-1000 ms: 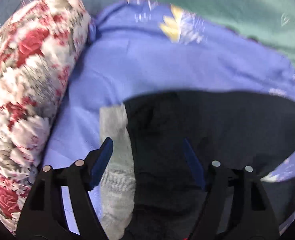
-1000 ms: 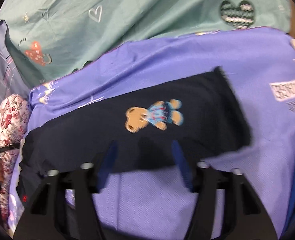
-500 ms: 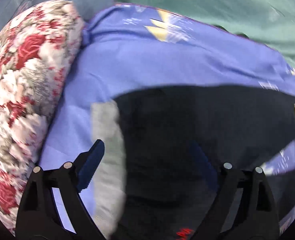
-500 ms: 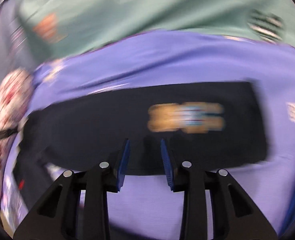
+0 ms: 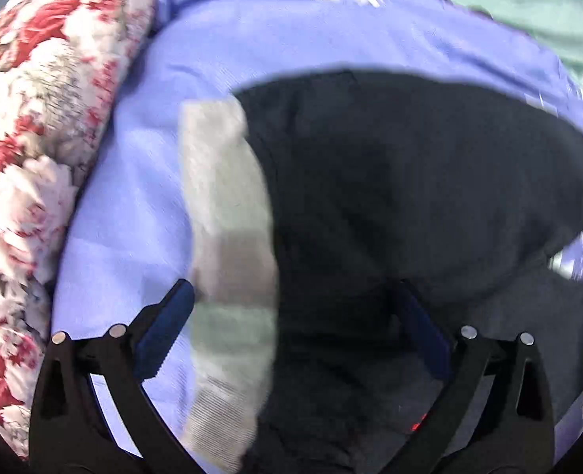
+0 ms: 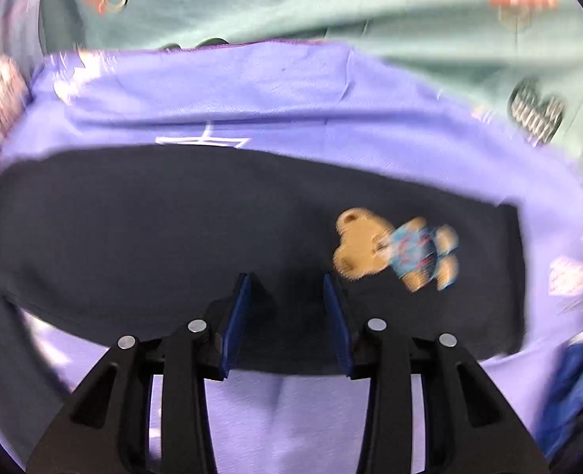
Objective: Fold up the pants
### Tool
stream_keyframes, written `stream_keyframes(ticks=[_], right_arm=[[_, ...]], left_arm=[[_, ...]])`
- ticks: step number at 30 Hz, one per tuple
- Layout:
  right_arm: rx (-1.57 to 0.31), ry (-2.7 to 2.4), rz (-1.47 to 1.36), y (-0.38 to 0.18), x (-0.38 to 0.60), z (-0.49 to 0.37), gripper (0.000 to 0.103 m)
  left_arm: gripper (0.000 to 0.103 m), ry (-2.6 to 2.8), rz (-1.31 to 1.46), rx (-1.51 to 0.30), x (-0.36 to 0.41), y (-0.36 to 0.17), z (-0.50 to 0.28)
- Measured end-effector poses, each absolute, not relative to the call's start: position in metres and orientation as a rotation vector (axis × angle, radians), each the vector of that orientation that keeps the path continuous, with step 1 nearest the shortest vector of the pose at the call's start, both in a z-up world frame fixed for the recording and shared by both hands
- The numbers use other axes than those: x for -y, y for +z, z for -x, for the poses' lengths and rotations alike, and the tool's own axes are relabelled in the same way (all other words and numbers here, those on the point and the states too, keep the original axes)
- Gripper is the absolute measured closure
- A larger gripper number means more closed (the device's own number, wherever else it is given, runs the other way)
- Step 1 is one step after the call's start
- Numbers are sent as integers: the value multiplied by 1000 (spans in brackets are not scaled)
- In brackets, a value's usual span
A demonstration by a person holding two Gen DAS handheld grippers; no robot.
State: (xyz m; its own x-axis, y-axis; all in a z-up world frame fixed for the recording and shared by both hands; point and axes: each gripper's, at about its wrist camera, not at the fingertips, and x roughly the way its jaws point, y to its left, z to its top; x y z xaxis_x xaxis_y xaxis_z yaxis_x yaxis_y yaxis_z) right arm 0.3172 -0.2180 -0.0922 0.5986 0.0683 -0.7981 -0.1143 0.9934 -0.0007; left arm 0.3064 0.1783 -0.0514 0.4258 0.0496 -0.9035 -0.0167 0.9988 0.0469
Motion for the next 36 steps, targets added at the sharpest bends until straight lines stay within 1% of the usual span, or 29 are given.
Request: stream_keyframes(ticks=[2, 3, 4, 6, 8, 10, 11, 13, 16, 20, 25, 28, 29, 30, 31, 32, 33, 34, 35, 36], right_arm=[[-925, 222, -20, -88, 204, -320, 62], [-917, 243, -8, -86, 196, -322, 62], [-896, 252, 45, -86, 177, -325, 60], [-932, 279, 102, -97, 157, -335, 54], [-907, 251, 218, -103, 139, -339, 36], [-908, 138, 298, -97, 143, -351, 22], [-878, 39, 354, -92, 144, -356, 22], [-831, 97, 344, -77, 141, -362, 24], [-838, 237, 311, -68, 130, -378, 24], [-875, 339, 369, -78, 104, -409, 26], [-921, 421, 442, -94, 85, -428, 30], [-943, 461, 354, -97, 98, -437, 30], [-955, 478, 317, -97, 100, -439, 36], [-945, 501, 320, -96, 99, -437, 41], [-939, 523, 328, -96, 95, -433, 54], [-936, 528, 336, -96, 93, -430, 61], [-935, 528, 339, -96, 92, -428, 64], [-944, 548, 328, -95, 91, -427, 78], [-949, 552, 327, -94, 89, -426, 86], [-946, 545, 336, -94, 87, -424, 88]], left_arm=[[2, 22, 36, -1083, -186, -35, -312], [2, 19, 62, -1052, -188, -25, -316], [2, 33, 68, -1030, -189, -19, -322], [2, 95, 30, -1023, -188, -17, -341], [2, 140, -41, -1035, -182, -19, -356], [3, 134, -122, -1033, -182, -23, -369], [3, 113, -154, -1017, -183, -24, -373], [3, 137, -258, -1012, -187, -30, -379], [3, 136, -239, -1028, -207, -30, -395], [3, 67, -176, -1058, -223, -29, -397], [3, 6, -332, -1091, -210, -41, -400], [4, -34, -369, -1089, -202, -44, -400], [10, -48, -380, -1086, -200, -46, -400], [13, -62, -388, -1082, -198, -47, -400], [18, -79, -401, -1069, -195, -47, -398], [28, -100, -403, -1065, -194, -47, -397], [35, -134, -389, -1072, -193, -46, -394], [46, -163, -375, -1080, -192, -44, -393], [50, -160, -380, -1076, -191, -43, -391], [54, -159, -401, -1071, -188, -43, -388]])
